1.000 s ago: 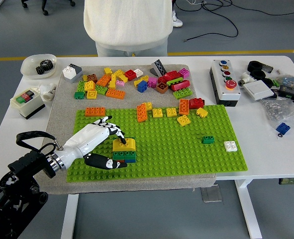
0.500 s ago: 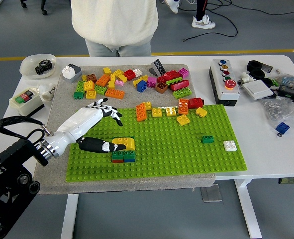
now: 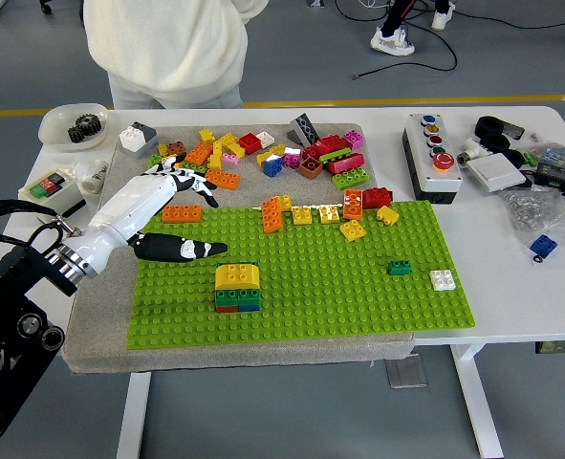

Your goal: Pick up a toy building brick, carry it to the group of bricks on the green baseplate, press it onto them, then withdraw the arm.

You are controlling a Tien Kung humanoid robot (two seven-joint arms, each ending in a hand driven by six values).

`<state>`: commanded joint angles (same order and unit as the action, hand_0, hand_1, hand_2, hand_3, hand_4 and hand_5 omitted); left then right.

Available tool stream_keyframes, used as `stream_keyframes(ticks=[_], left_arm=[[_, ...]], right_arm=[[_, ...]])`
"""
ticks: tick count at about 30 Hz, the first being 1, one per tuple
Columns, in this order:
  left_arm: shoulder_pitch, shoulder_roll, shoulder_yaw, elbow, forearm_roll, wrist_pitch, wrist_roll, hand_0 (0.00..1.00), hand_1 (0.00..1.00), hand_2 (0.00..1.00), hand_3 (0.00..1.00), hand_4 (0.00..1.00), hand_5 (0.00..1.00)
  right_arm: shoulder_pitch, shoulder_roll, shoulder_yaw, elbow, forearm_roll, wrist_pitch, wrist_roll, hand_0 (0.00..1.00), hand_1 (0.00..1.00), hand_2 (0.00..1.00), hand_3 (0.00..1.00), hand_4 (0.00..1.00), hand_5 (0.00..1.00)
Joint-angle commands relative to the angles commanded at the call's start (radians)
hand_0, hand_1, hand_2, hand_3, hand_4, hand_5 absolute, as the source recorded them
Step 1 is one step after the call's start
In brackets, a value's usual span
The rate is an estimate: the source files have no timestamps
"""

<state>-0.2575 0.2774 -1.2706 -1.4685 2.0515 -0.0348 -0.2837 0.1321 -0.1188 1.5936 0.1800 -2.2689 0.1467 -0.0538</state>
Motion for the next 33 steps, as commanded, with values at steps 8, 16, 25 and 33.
stream_keyframes(ticks=[8, 16, 25, 33], left_arm=[[-0.001, 0.004, -0.033, -0.025, -0.02, -0.004, 0.008, 0.998, 0.81, 0.739, 0.672, 0.998, 0.517], [0.003, 0.003, -0.056, -0.054, -0.038, -0.01, 0.019, 0.998, 0.813, 0.758, 0.837, 0.998, 0.473], [0.004, 0.006, -0.072, -0.065, -0.049, -0.014, 0.029, 0.998, 0.811, 0.761, 0.84, 0.998, 0.491], [0.0, 0.007, -0.068, -0.064, -0.054, -0.015, 0.034, 0.998, 0.811, 0.765, 0.845, 0.998, 0.473]], right_arm=[[0.003, 0.0, 0.001, 0.0, 0.0, -0.002, 0.0, 0.747, 0.644, 0.716, 0.626, 0.888, 0.487], [0.005, -0.002, 0.009, 0.0, 0.0, -0.007, 0.001, 0.747, 0.644, 0.718, 0.625, 0.888, 0.486], [0.005, 0.0, 0.019, 0.0, 0.0, -0.011, -0.005, 0.747, 0.645, 0.716, 0.627, 0.889, 0.486], [0.008, 0.0, 0.024, 0.0, 0.0, -0.017, -0.004, 0.748, 0.646, 0.72, 0.629, 0.888, 0.485]])
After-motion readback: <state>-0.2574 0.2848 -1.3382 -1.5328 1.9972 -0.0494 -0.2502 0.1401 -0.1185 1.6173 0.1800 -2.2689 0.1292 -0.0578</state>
